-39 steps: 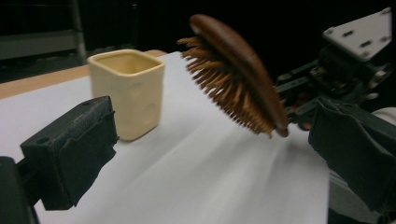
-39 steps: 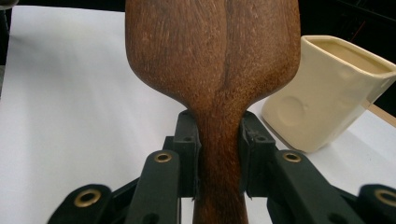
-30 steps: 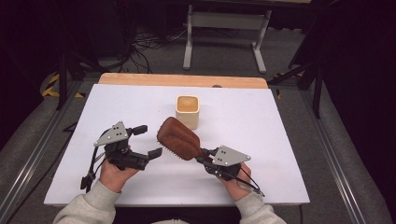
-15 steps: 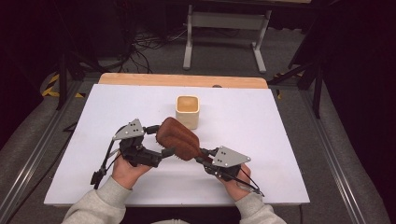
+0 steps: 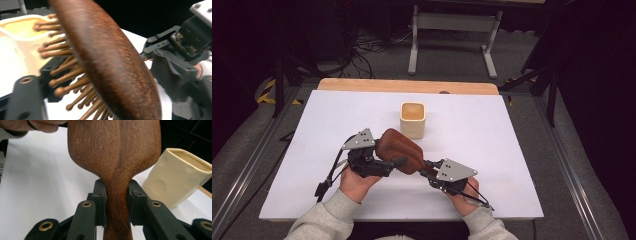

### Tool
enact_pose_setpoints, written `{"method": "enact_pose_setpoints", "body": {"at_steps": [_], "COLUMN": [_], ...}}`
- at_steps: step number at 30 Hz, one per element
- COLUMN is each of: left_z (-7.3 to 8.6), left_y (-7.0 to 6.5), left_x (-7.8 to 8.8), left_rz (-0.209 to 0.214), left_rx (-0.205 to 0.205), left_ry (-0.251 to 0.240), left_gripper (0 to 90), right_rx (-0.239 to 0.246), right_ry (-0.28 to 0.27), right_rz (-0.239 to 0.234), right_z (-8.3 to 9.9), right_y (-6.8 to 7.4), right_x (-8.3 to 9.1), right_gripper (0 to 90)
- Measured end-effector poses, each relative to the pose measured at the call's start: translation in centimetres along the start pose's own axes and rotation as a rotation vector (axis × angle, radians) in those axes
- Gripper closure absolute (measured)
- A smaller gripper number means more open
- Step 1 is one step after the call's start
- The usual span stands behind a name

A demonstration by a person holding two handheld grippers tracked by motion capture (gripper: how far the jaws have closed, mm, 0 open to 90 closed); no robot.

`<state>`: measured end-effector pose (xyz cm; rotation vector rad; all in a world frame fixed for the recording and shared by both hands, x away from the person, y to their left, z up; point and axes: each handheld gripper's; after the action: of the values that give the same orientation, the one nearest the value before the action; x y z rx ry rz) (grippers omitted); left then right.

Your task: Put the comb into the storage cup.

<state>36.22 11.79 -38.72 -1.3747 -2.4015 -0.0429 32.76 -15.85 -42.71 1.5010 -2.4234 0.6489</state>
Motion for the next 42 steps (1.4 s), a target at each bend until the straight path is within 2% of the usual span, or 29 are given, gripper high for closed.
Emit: {"method": "enact_pose_setpoints", "body": {"at_steps": [6, 13, 19, 22, 24, 28, 32, 36, 38, 42], "left_z": [-0.1, -0.2, -0.4, -0.6, -0.9, -1.5, -2.2, -3.0, -3.2, -4.2], "left_y": [0.0, -0.2, -0.6, -0.9, -1.1, -1.3, -1.3, -1.1, -1.0, -1.0], "left_x": [0.2, 0.5, 0.6, 0.6, 0.6, 0.7, 1.1, 1.6, 1.7, 2.0], "left_rz": [0.033, 0.113, 0.129, 0.125, 0.117, 0.122, 0.104, 0.097, 0.092, 0.082], "left_rx": [-0.007, -0.024, -0.049, -0.059, -0.082, -0.090, -0.105, -0.115, -0.121, -0.138], "left_ry": [-0.004, -0.010, -0.008, -0.005, -0.001, 0.004, 0.003, 0.002, 0.003, 0.013], "left_gripper": [39.1, 51.1, 56.8, 58.0, 58.2, 58.3, 58.2, 58.1, 58.1, 57.9], "right_rx": [0.020, 0.026, 0.024, 0.016, 0.005, -0.011, -0.038, -0.096, -0.111, -0.175], "right_ry": [0.022, 0.052, 0.048, 0.035, 0.024, -0.002, -0.018, -0.058, -0.070, -0.084], "right_rz": [-0.003, -0.004, -0.003, -0.009, -0.018, -0.023, -0.034, -0.046, -0.051, -0.054], "right_z": [0.0, 0.2, 0.2, 0.3, 0.3, 0.3, 0.4, 0.5, 0.6, 0.9], "right_y": [0.1, 0.0, -0.1, -0.2, -0.3, -0.5, -1.1, -1.7, -1.9, -2.9], "right_x": [-0.2, -0.3, -0.3, -0.3, -0.3, 0.1, 0.5, 1.3, 1.5, 2.5], "right_gripper": [71.6, 69.2, 68.3, 68.0, 65.6, 47.9, 28.6, 11.7, 8.3, 1.0]}}
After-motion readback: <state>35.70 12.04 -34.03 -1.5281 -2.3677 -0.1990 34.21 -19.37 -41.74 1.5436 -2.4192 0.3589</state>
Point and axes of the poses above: each handheld gripper's, and its own axes: x roughly backward along the jaws, z roughly out of its underside, y roughly to its left, and after that the axes turned 6 degrees about -z, right-handed
